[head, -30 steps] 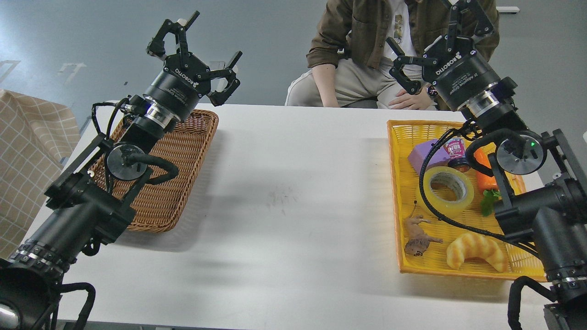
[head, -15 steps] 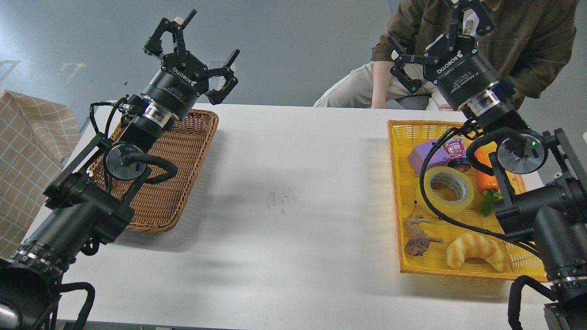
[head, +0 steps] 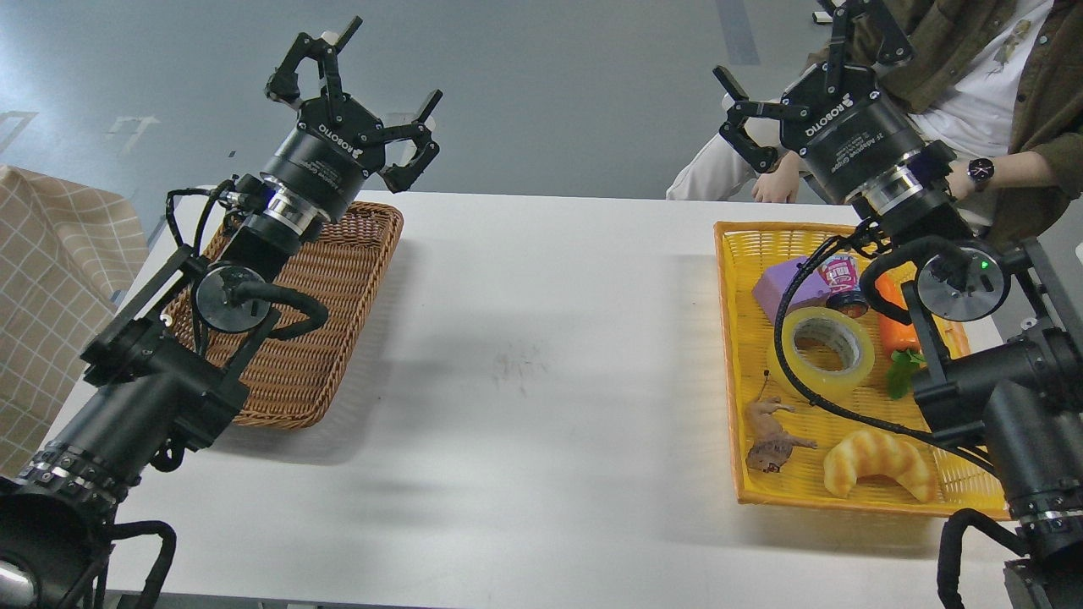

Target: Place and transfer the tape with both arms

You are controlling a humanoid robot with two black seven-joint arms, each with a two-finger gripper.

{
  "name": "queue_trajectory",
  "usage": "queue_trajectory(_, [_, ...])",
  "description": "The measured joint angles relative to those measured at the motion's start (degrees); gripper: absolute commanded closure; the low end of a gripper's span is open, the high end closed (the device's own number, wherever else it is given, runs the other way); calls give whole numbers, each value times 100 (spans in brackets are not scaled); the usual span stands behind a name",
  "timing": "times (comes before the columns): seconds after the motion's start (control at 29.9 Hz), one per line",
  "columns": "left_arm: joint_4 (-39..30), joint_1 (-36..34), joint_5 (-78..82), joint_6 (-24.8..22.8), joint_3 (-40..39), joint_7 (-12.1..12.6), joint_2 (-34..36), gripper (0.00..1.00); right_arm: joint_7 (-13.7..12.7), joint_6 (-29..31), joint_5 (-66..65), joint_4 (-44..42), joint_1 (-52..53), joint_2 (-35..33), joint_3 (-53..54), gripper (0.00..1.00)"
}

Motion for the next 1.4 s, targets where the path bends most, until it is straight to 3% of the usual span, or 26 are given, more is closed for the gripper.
queue_trajectory(0.33, [0,0,0,0,-8,-1,-23,2,0,0,0,0,-4,7,-5,0])
queue_trajectory(0.94, [25,0,78,0,-66,-243,-51,2,17,0,0,17,-4,9,-35,0])
queue_trajectory(1.4, [18,-8,82,0,-33,-202,-64,2,20,0,-2,17,31,-14,-51,0])
